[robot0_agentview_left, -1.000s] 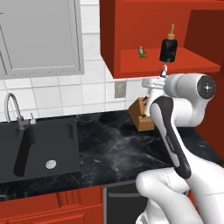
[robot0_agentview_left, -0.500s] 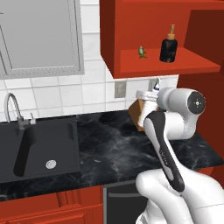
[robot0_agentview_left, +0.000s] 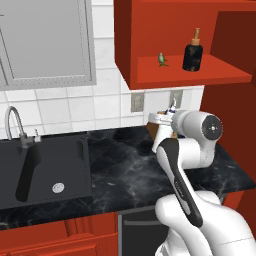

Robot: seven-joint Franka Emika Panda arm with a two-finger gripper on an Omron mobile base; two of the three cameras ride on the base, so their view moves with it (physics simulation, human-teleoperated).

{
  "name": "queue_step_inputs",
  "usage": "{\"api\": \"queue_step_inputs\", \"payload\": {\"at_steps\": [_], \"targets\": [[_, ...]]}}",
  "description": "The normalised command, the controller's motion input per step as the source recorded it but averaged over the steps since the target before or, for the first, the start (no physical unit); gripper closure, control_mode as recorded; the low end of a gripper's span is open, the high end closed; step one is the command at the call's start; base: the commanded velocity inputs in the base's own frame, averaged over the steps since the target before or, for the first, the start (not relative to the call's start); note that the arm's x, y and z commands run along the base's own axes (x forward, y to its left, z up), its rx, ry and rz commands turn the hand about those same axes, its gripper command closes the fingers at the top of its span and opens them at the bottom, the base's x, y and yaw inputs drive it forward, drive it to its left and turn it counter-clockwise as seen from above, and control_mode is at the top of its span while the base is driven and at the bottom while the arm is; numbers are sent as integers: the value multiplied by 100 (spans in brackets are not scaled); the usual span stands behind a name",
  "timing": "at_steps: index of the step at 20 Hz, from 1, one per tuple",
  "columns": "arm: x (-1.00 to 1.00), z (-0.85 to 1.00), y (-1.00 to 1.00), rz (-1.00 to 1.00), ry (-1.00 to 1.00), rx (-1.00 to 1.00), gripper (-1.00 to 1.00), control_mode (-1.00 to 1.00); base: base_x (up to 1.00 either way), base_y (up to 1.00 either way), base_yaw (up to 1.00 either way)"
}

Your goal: Pick the soap dispenser and spray from the cabinet and place them on the counter.

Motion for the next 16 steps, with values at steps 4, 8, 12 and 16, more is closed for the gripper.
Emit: {"api": "queue_step_inputs", "payload": {"at_steps": [4, 8, 12, 16], "targets": [[8, -8, 8, -1, 6, 0, 100, -100, 0, 0, 0], [12, -5, 1, -1, 9, 0, 100, -100, 0, 0, 0], [7, -22, 10, 0, 3, 0, 100, -100, 0, 0, 0], [2, -37, 17, 0, 0, 0, 100, -100, 0, 0, 0]]}}
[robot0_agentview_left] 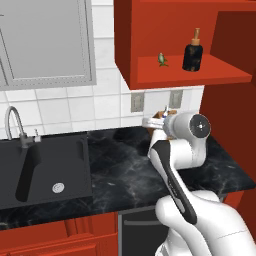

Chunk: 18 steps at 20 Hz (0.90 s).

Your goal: Pick the soap dispenser and spray from the cabinet and place them on the counter.

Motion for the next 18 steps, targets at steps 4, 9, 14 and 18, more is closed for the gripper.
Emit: {"api": "queue_step_inputs", "payload": {"at_steps": [4, 9, 14, 18], "targets": [[5, -31, 18, 0, 0, -1, 100, -100, 0, 0, 0], [8, -20, 16, 0, -2, -2, 100, -100, 0, 0, 0], [14, -2, 8, -1, -4, -3, 100, -100, 0, 0, 0], [15, 0, 1, -1, 0, 0, 100, -100, 0, 0, 0]]}}
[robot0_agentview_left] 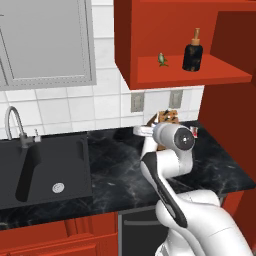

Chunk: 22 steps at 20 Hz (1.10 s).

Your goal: Pick the soap dispenser and spray from the cabinet and place them on the counter.

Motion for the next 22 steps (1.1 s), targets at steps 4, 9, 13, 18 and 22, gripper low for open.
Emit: {"api": "queue_step_inputs", "payload": {"at_steps": [4, 9, 13, 18, 22], "targets": [[15, 0, 0, -1, 0, 0, 100, -100, 0, 0, 0], [16, -2, 5, -2, 0, -1, 100, -100, 0, 0, 0], [15, -6, 8, -2, 0, -1, 100, -100, 0, 0, 0], [11, -14, 5, -2, 0, -1, 100, -100, 0, 0, 0], [11, -21, 6, -3, 0, -2, 100, -100, 0, 0, 0]]}}
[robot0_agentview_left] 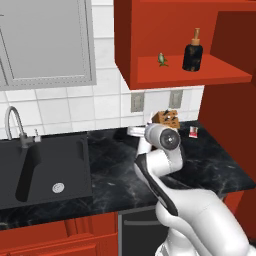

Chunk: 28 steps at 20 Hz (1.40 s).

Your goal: Pick the soap dispenser and spray from the cabinet and place them on the counter.

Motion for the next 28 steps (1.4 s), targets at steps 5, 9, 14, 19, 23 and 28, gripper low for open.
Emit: {"api": "queue_step_inputs", "payload": {"at_steps": [5, 9, 14, 19, 23, 28], "targets": [[12, -24, 7, -3, 0, -2, 100, -100, 0, 0, 0], [11, -17, 5, -3, 0, -1, 100, -100, 0, 0, 0], [10, -21, 3, -3, 0, 0, 100, -100, 0, 0, 0], [11, -26, 4, -2, 0, 0, 100, -100, 0, 0, 0], [10, -25, 1, -2, 0, 0, 100, -100, 0, 0, 0], [8, -26, 0, -2, 0, 0, 100, -100, 0, 0, 0]]}}
